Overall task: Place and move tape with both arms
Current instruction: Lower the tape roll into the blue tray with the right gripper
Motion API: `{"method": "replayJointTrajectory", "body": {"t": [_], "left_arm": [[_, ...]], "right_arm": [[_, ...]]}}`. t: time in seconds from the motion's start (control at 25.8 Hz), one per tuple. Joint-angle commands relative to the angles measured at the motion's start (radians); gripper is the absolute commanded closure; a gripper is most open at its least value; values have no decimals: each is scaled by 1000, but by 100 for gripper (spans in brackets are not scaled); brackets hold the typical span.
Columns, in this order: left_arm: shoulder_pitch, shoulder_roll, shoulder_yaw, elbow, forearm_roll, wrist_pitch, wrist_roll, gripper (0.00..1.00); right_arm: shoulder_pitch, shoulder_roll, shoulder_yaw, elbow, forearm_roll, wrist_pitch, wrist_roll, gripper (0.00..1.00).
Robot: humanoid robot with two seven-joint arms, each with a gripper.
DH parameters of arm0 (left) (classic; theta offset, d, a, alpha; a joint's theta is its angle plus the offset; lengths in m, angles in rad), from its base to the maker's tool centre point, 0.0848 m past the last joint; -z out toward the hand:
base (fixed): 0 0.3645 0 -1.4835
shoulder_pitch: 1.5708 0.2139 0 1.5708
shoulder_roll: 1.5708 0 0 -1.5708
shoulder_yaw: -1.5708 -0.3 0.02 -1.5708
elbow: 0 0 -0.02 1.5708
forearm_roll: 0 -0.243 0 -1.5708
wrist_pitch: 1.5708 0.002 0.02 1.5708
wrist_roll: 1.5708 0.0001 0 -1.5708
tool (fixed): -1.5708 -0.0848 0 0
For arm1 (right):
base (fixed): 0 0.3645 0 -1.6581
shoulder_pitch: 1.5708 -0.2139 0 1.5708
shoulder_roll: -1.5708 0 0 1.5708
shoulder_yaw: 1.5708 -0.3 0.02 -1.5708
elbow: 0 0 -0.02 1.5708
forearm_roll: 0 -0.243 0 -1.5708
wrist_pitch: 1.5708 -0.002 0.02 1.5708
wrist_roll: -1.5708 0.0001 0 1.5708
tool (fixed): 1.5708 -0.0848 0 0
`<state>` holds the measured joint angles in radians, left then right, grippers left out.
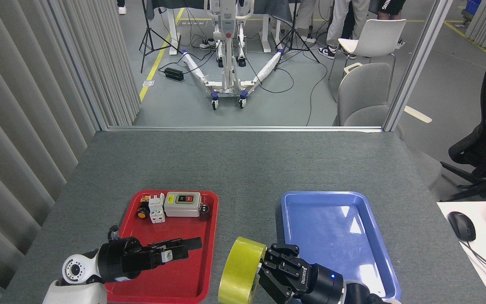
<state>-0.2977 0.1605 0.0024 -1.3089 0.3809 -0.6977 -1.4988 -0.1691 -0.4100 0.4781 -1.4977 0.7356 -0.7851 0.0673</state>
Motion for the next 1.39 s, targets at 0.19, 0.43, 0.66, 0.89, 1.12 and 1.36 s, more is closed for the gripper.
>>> {"method": "replayJointTrajectory", "body": {"t": [0.19,0.43,0.66,0.89,1.12,1.36], "left_arm": [[-132,-13,387,68,-485,-25,278,2],[-123,-70,401,-38,-1269,-88,827,2],[51,-202,398,-257,-1784,211,1335,2],[209,-214,284,-332,-1947,408,1396,2],[184,-211,54,-267,-2085,675,1388,1],[141,-219,-42,-153,-2107,750,1413,2]], "right_arm": [[65,-18,-319,2,-4,0,121,72],[53,-4,-501,10,-2,213,410,73],[-30,-118,-380,82,-19,560,508,73],[-133,-213,-144,195,-128,751,519,73],[-162,-237,-113,195,-134,929,671,72],[-256,-205,-69,272,-143,991,684,71]]}}
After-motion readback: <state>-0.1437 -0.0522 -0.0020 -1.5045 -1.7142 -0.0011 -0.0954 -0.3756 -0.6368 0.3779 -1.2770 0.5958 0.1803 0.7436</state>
